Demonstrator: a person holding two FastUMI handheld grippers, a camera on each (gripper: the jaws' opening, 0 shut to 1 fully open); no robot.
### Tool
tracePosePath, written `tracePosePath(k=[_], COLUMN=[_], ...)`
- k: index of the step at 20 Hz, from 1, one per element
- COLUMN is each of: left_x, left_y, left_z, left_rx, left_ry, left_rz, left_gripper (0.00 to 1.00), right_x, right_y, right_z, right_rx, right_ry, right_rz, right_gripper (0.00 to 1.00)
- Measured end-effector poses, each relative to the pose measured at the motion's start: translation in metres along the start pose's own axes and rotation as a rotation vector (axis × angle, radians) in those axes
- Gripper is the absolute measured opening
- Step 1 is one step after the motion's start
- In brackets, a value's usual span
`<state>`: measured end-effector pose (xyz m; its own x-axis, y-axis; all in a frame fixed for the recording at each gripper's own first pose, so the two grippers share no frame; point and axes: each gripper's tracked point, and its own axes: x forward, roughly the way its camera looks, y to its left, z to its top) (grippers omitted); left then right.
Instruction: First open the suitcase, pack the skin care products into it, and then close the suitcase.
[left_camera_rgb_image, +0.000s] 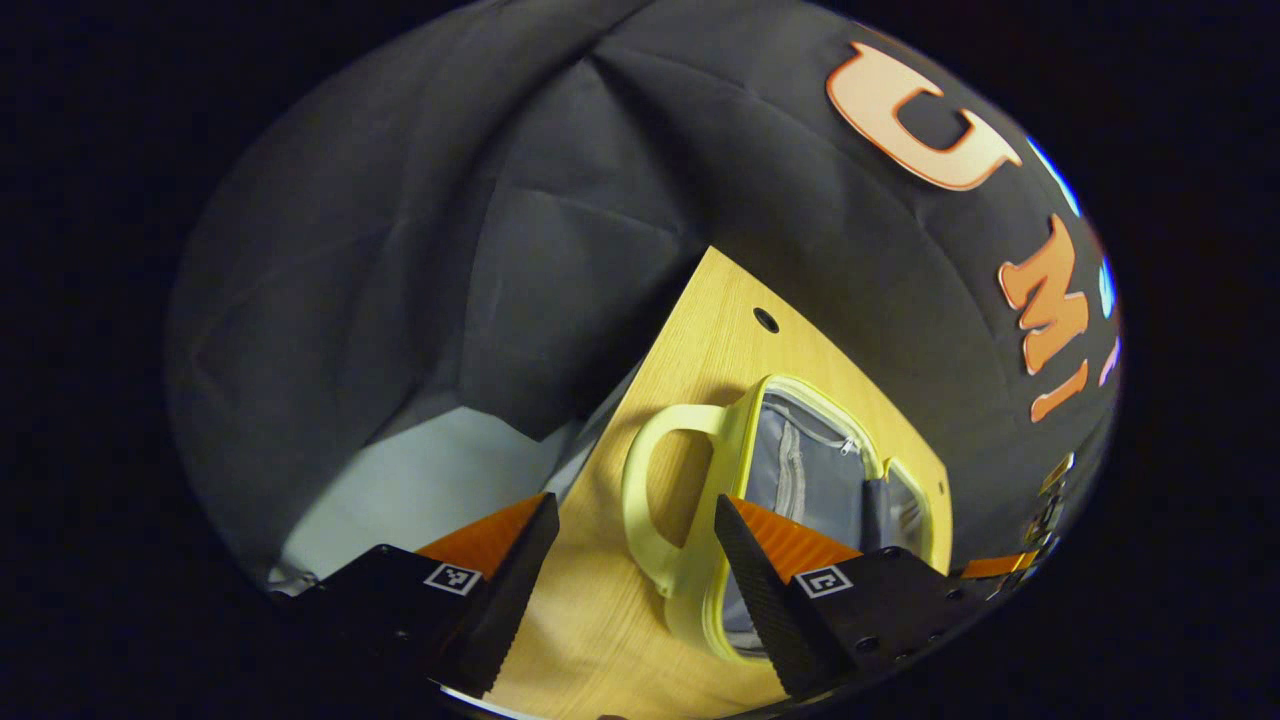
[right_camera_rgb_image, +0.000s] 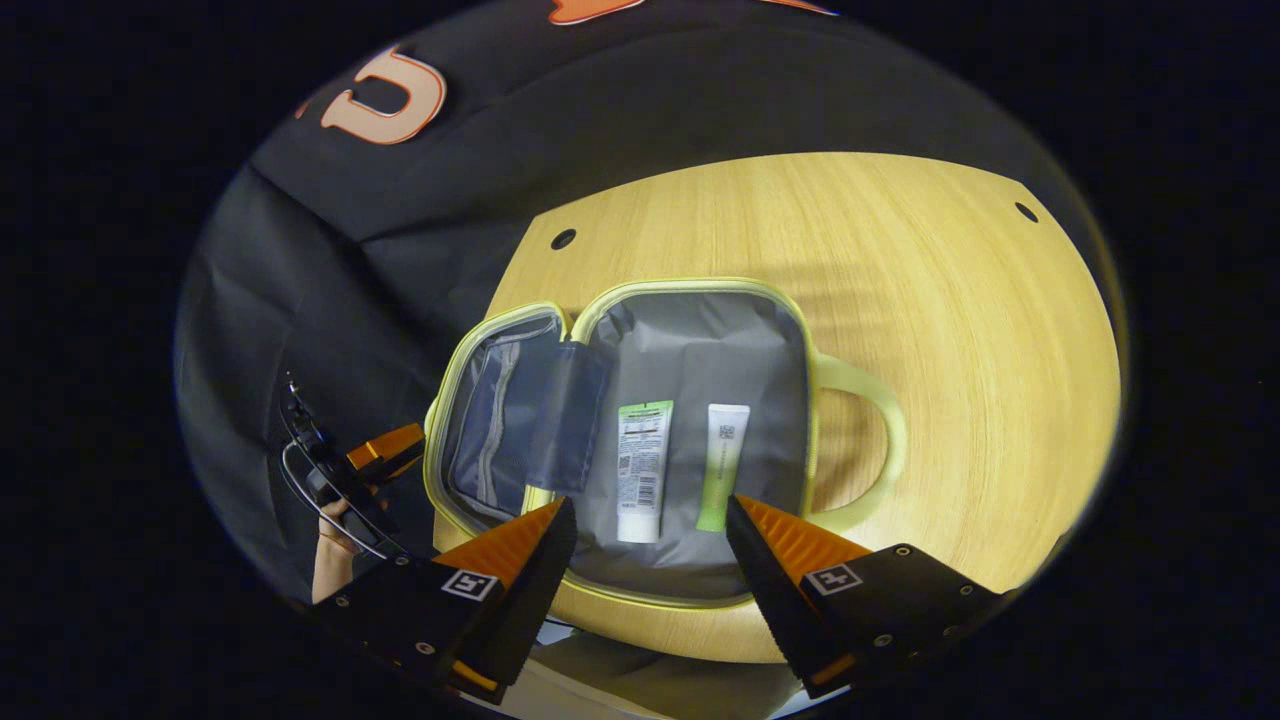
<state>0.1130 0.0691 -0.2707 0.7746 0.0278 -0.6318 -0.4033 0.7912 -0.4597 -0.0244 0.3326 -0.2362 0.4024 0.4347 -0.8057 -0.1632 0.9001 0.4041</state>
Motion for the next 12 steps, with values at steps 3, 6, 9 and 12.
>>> tracePosePath(k=[3,6,9,12], left_x=[0.024,0.039,0.046,0.043], left_y=[0.002,0.003,-0.006,-0.001], left_z=[-0.001,0.001,-0.003,-0.005], left_rx=[-0.040,-0.039,-0.053,-0.064], left_ry=[0.024,0.044,0.068,0.092], left_rz=[-0.024,-0.021,-0.032,0.020], left_gripper=[0.98,0.87,0.72,0.17], right_x=[-0.009,-0.016,-0.020,-0.024], right_y=[-0.011,-0.025,-0.032,-0.036], right_z=[0.000,-0.002,-0.002,-0.002], right_rx=[0.041,0.071,0.099,0.105], right_ry=[-0.014,-0.024,-0.035,-0.049], right_rz=[-0.005,-0.027,-0.028,-0.031], right_gripper=[0.96,0.96,0.96,0.96])
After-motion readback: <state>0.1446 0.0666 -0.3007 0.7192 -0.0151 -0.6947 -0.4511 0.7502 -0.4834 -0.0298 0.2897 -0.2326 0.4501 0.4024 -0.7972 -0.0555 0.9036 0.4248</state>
